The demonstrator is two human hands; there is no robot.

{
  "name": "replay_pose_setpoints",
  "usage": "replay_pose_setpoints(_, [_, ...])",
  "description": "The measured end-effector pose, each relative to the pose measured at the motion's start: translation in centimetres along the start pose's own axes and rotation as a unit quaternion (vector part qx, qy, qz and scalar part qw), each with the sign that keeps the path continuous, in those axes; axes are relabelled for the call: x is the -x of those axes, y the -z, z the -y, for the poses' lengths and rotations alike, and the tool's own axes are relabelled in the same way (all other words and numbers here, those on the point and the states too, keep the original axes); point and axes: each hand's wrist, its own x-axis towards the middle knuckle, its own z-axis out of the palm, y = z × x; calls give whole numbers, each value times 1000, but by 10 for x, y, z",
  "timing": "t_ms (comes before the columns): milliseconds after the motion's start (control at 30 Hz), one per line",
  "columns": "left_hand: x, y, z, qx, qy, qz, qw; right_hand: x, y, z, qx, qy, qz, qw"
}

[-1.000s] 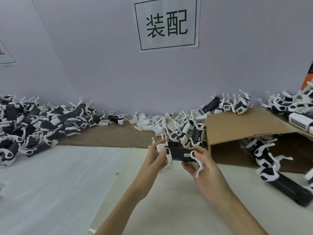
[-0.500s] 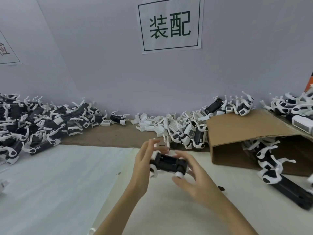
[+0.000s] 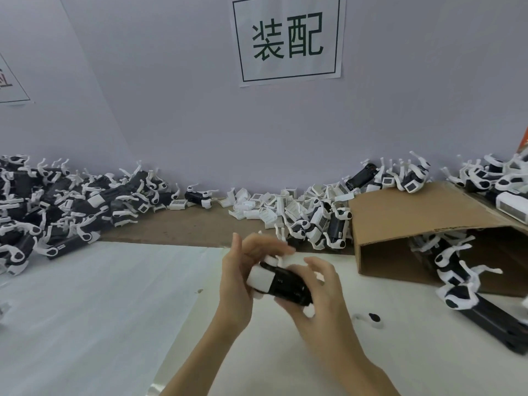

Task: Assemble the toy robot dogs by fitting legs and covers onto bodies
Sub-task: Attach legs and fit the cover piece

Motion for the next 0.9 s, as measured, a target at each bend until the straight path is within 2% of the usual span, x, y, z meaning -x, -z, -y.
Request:
replay_pose_setpoints(33, [0, 1, 1, -91, -48, -8, 995, -3, 4, -2, -42, -17, 2, 999])
replay_pose_setpoints(67, [0, 1, 0, -213, -113, -14, 970, -6, 7, -6, -104, -26, 12, 994])
replay_pose_setpoints(133, [0, 4, 3, -415, -249, 31, 875, -10, 13, -11, -213, -45, 63, 974])
replay_pose_setpoints(167, [1, 4, 4, -451, -266, 57, 850, -10, 15, -12, -231, -60, 94, 967])
replay_pose_setpoints(267, [4, -1, 8, -464, -248, 75, 847, -8, 15, -13, -192, -82, 133, 969])
replay_pose_setpoints(567, [5, -4, 11, -391, -172, 5, 904, -5, 16, -15, -50, -43, 85, 994])
replay_pose_setpoints(700, [10, -8, 15, -310, -158, -59, 936, -5, 18, -9, 37, 25, 52, 998])
replay_pose_setpoints(733, [10, -8, 17, -279, -134, -85, 947, -4, 18, -6, 42, 38, 48, 997])
replay_pose_setpoints(800, [8, -6, 14, -115, -29, -131, 984, -1, 18, 0, 24, 27, 56, 998])
replay_pose_setpoints(867, [2, 3, 10, 48, 52, -156, 985, 0, 16, 5, 18, 24, 71, 997])
replay_pose_setpoints(900, [0, 9, 10, 84, 73, -162, 981, 0, 14, 7, 25, 37, 70, 997])
